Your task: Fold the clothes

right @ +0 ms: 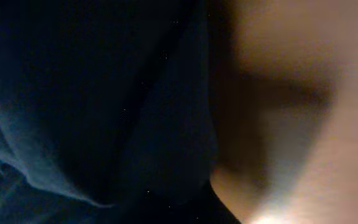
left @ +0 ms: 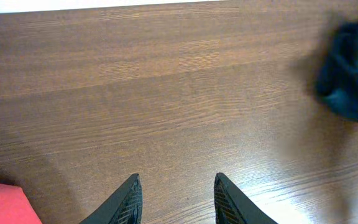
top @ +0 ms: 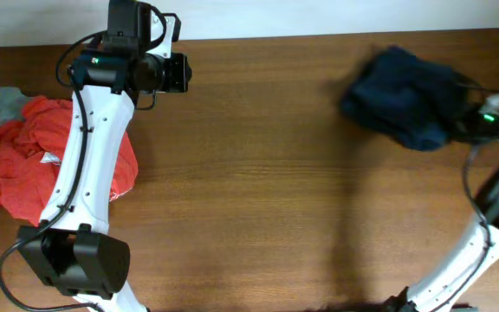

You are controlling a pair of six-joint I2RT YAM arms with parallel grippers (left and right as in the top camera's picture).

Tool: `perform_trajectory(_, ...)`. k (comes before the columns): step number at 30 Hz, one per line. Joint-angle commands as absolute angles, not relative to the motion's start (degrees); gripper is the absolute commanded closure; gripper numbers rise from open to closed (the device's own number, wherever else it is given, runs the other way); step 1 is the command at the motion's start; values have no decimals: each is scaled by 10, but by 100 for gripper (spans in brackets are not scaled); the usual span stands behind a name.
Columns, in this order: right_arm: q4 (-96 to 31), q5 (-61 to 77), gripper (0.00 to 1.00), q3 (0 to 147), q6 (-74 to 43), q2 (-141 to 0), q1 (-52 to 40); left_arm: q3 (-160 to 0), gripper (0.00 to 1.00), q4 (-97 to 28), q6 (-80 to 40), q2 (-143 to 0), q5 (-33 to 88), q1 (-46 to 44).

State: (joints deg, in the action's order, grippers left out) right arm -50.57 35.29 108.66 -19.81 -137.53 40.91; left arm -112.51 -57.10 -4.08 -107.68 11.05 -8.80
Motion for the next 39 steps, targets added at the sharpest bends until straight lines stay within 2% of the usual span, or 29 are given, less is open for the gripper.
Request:
perform_trajectory(1,-530,299,96,1091,-232,-1347,486,-1127,63,-561,-30,-1059,109,-86)
perform_trajectory(4,-548,294,96,1091,-246,-1347,544,-1127,63,-550,-30,-1060,109,-92)
perform_trajectory(11,-564,280,95,1091,-260,-1347,562,-1127,63,-522,-30,-1060,107,-116)
perform_trajectory(14,-565,298,63,1096,-260,-1345,565,-1127,63,-519,-30,-1060,107,-122)
perform_trajectory(16,-573,311,36,1108,-260,-1336,568,-1127,63,-519,-30,-1060,106,-122)
perform_trajectory(18,-591,310,26,1134,-260,-1320,570,-1127,63,-519,-30,-1060,105,-122)
perform_trajectory(25,-695,308,28,1273,-225,-1263,566,-1127,63,-519,-30,-1060,102,-122)
perform_trajectory(28,-770,308,35,1350,-160,-1238,547,-1127,63,-519,-30,-1060,100,-122)
perform_trajectory(31,-827,309,48,1386,-73,-1224,500,-1127,63,-518,-30,-1060,97,-122)
perform_trajectory(32,-844,308,58,1389,-39,-1223,476,-1127,63,-518,-30,-1060,91,-122)
perform_trajectory(35,-873,307,70,1379,39,-1223,402,-1127,63,-517,-30,-1060,85,-122)
perform_trajectory(39,-877,247,87,1363,73,-1223,315,-1127,63,-516,-30,-1060,85,-122)
